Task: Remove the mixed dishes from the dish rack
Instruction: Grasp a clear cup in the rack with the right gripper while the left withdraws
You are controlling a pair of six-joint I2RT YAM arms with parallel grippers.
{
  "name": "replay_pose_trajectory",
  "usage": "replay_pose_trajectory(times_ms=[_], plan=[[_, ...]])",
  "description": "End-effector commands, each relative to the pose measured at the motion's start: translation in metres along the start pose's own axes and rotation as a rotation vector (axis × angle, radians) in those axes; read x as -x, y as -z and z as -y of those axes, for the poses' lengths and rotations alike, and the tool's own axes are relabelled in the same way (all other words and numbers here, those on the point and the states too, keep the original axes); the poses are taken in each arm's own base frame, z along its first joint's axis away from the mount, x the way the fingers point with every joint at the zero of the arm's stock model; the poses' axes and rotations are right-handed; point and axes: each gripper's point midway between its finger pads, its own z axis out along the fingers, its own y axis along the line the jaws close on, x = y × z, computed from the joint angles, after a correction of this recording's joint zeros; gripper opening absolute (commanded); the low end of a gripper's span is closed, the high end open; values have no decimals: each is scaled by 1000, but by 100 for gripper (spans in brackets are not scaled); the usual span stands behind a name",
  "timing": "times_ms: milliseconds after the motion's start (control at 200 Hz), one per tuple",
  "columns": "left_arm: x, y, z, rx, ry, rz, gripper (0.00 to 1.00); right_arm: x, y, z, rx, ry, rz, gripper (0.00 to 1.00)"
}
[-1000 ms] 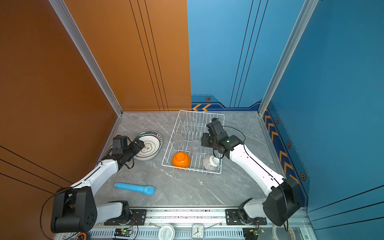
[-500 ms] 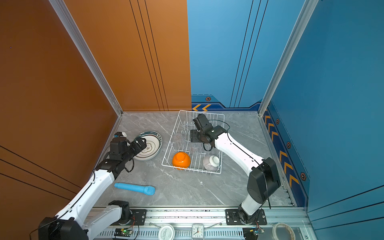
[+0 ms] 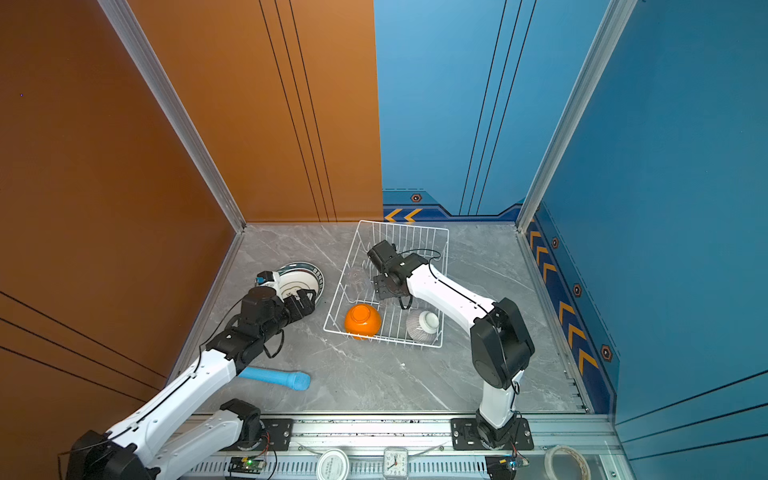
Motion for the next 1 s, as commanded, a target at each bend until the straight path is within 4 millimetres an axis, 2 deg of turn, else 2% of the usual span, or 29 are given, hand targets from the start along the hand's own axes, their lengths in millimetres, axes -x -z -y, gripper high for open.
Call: replay_pose_trajectory(times_ms=[0, 150, 551, 756, 991], plan=[[7, -3, 8, -28, -38, 36, 98, -9, -7, 8, -51, -7, -42, 81], [4, -4, 13, -53, -37, 33, 98, -12, -16, 0, -8, -20, -80, 81], [2, -4, 7, -37, -47, 46, 98, -12, -37, 0, -3, -39, -128, 77], [0, -6, 7, -37, -46, 42, 98, -10, -40, 2, 2, -51, -133, 75], [-1, -8, 8, -42, -45, 39, 98, -5, -35, 3, 22, -67, -126, 63]])
